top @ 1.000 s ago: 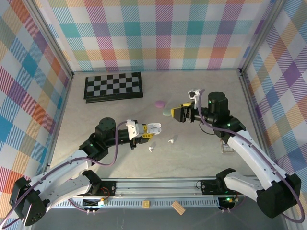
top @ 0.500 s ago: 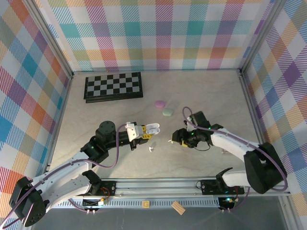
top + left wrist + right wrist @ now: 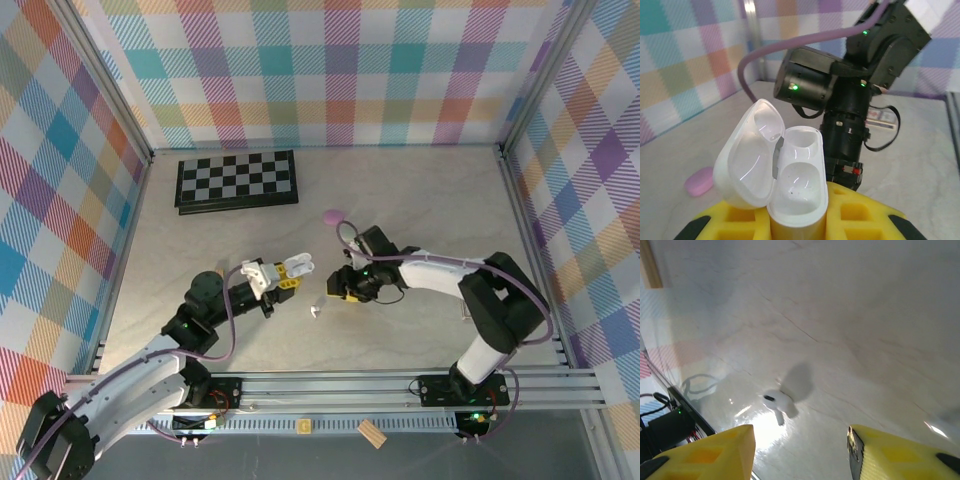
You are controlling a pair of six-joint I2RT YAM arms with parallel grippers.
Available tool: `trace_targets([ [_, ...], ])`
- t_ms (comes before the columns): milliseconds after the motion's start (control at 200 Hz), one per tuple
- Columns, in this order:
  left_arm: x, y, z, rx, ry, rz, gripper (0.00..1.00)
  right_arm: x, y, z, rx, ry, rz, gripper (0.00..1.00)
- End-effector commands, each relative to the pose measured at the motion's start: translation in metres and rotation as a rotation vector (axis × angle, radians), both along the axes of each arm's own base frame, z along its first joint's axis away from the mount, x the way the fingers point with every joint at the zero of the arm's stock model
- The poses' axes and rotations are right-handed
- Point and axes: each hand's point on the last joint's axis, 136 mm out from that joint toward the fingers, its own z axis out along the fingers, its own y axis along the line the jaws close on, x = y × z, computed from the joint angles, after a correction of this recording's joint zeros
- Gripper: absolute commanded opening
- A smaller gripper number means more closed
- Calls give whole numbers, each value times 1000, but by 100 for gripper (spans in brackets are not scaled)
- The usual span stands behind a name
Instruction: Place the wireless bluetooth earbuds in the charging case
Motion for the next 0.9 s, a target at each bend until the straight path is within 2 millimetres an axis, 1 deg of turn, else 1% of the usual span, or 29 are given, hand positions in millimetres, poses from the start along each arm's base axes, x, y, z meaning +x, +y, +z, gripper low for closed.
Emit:
trace_targets([
  [0, 8, 22, 35, -139, -20, 124, 12, 3, 27, 8, 58, -76, 147, 51],
  [130, 10, 46, 40, -181, -3, 241, 11, 8, 46, 2, 70, -79, 234, 51],
  [185, 10, 55, 42, -188, -2, 281, 11, 6, 53, -2, 72, -69, 264, 51],
  [275, 8, 65, 46, -197, -8, 318, 9, 1, 61, -5, 72, -64, 310, 51],
  [415, 4, 64, 47, -173, -9, 303, 9, -12, 64, -16, 41, -52, 366, 51],
  [645, 6, 58, 47, -141, -10, 283, 9, -31, 57, -27, -16, -46, 401, 51],
  [750, 7, 56, 48, -140, -7, 279, 9, -35, 55, -27, -22, -49, 404, 51],
  [895, 11, 57, 44, -127, 8, 295, 9, -37, 53, -23, -17, -64, 411, 50],
])
